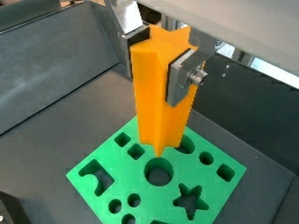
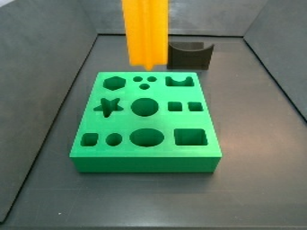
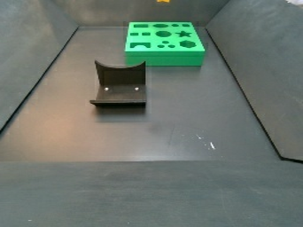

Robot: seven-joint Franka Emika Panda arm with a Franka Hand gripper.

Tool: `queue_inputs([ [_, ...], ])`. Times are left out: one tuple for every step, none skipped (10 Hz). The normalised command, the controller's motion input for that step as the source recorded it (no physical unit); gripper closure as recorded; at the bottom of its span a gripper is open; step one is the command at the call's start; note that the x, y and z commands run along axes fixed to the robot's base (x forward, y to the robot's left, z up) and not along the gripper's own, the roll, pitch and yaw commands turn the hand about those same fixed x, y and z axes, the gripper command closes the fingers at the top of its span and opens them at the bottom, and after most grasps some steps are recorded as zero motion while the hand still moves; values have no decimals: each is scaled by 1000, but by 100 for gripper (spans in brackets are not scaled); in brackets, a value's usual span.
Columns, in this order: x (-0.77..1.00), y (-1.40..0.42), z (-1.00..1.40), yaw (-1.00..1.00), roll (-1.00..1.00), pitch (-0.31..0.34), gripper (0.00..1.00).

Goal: Insert the star object.

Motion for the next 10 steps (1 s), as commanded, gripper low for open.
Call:
queue_inputs([
  [-506, 0, -674, 166, 210, -131, 100],
  [-477, 63, -1000, 271, 137, -93, 100],
  [-623, 74, -926, 254, 50, -64, 100],
  [-589, 94, -723, 229, 0, -61, 100],
  [-469, 57, -411, 211, -41, -51, 100],
  [-391, 0, -371, 237, -21, -44, 100],
  [-254, -11, -314, 31, 0, -3, 100],
  [-134, 0, -263, 0, 26, 0, 100],
  [-23, -57, -269, 0, 10, 0, 100],
  [31, -54, -306, 0, 37, 57, 100],
])
